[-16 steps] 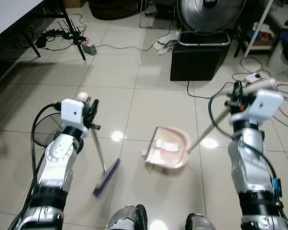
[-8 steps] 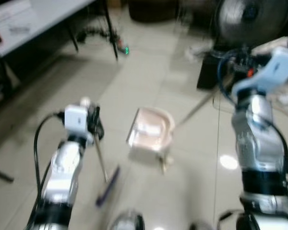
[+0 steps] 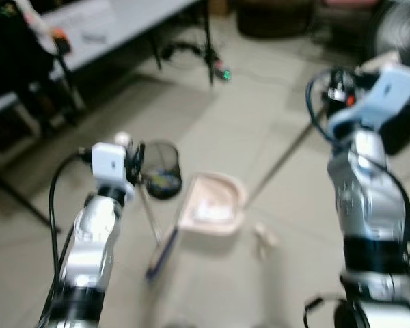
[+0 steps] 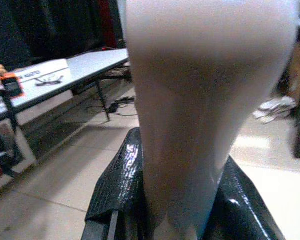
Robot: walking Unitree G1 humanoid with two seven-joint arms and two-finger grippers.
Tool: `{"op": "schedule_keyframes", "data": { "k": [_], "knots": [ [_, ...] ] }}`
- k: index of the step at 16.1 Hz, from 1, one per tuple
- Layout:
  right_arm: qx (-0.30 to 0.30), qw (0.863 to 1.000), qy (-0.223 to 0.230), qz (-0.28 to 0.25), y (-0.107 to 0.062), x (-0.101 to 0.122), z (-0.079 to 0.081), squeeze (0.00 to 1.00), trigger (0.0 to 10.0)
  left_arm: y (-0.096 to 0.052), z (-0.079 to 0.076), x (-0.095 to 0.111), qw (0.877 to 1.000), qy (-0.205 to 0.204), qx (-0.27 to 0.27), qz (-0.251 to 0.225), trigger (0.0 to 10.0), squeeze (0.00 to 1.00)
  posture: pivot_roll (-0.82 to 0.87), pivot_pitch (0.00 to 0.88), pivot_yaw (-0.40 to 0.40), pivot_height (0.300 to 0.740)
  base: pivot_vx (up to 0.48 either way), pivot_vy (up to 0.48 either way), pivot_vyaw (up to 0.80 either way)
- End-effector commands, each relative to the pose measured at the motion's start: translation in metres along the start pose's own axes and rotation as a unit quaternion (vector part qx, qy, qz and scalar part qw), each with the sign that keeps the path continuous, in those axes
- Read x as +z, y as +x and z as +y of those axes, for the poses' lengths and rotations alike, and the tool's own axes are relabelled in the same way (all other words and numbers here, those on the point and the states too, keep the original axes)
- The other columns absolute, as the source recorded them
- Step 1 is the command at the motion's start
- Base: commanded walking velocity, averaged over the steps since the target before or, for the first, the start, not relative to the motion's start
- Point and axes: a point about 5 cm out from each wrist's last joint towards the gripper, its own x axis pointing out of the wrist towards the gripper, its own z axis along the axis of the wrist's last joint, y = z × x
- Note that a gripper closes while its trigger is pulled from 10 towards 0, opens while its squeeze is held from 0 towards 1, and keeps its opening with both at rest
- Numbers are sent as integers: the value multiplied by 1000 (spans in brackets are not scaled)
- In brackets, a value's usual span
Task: Sweep floor
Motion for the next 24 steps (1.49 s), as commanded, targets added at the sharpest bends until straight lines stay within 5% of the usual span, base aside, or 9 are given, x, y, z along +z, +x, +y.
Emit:
{"op": "schedule_keyframes", "data": {
  "k": [1,6,12,17,24],
  "knots": [
    [-2,1000,8,-26,4,14,-2,0,10000,3,-1,10,1000,4,1,-19,10000,0,-17,14,108,740,409,0,800],
    [-1,1000,9,-30,7,17,0,0,10000,2,-2,8,1000,-2,4,-14,10000,0,-23,0,100,740,409,0,800],
    [-7,999,1,-38,9,20,-2,0,10000,2,-3,4,1000,-9,11,-9,10000,0,-38,0,79,740,409,0,0],
    [-13,999,2,-35,15,27,-7,0,10000,4,1,6,999,-8,30,-18,10000,0,-40,0,-16,740,406,0,0],
    [-47,998,30,-35,12,24,-17,0,10000,4,5,6,999,-3,26,-18,10000,0,-29,0,7,740,399,0,-703]
  ]
}}
